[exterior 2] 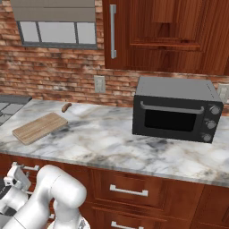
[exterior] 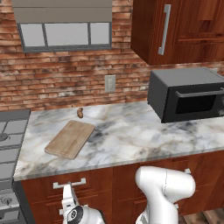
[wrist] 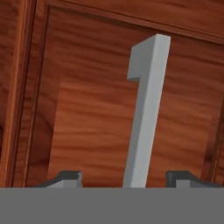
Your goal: Open the drawer on the left and place the cutting tools on the cutting board.
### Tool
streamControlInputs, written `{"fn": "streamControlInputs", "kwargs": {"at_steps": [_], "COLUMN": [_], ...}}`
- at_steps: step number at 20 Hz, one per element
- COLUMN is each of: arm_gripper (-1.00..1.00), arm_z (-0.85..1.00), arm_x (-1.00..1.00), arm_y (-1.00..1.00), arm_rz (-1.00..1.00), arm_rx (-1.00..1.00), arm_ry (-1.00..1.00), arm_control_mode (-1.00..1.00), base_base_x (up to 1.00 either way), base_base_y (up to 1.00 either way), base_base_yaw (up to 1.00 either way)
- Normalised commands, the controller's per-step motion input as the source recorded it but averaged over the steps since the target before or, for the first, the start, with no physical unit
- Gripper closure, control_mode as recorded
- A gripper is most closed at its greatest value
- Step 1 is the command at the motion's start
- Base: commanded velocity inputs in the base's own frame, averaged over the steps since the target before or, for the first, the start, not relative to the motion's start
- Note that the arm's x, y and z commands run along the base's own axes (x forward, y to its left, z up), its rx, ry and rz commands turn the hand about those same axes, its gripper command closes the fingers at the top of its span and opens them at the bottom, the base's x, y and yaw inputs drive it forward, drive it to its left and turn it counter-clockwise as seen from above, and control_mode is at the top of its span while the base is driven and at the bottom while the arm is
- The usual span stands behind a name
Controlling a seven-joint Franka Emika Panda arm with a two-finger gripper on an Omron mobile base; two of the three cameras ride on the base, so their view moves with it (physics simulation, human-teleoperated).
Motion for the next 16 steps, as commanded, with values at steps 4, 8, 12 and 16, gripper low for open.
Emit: {"fn": "streamControlInputs", "kwargs": {"at_steps": [4,8,12,16], "arm_gripper": [-1.0,-1.0,-1.0,-1.0], "arm_z": [-0.05,0.0,0.07,0.21], "arm_x": [0.27,0.22,0.0,0.0], "arm_y": [0.04,0.01,0.0,0.0], "arm_rz": [0.0,0.0,0.0,-0.01], "arm_rx": [0.0,0.0,0.0,0.0], "arm_ry": [0.0,0.0,0.0,0.0], "arm_control_mode": [-1.0,-1.0,-1.0,-1.0], "base_base_x": [0.0,0.0,0.0,0.0], "base_base_y": [0.0,0.0,0.0,0.0], "base_base_yaw": [0.0,0.0,0.0,0.0]}}
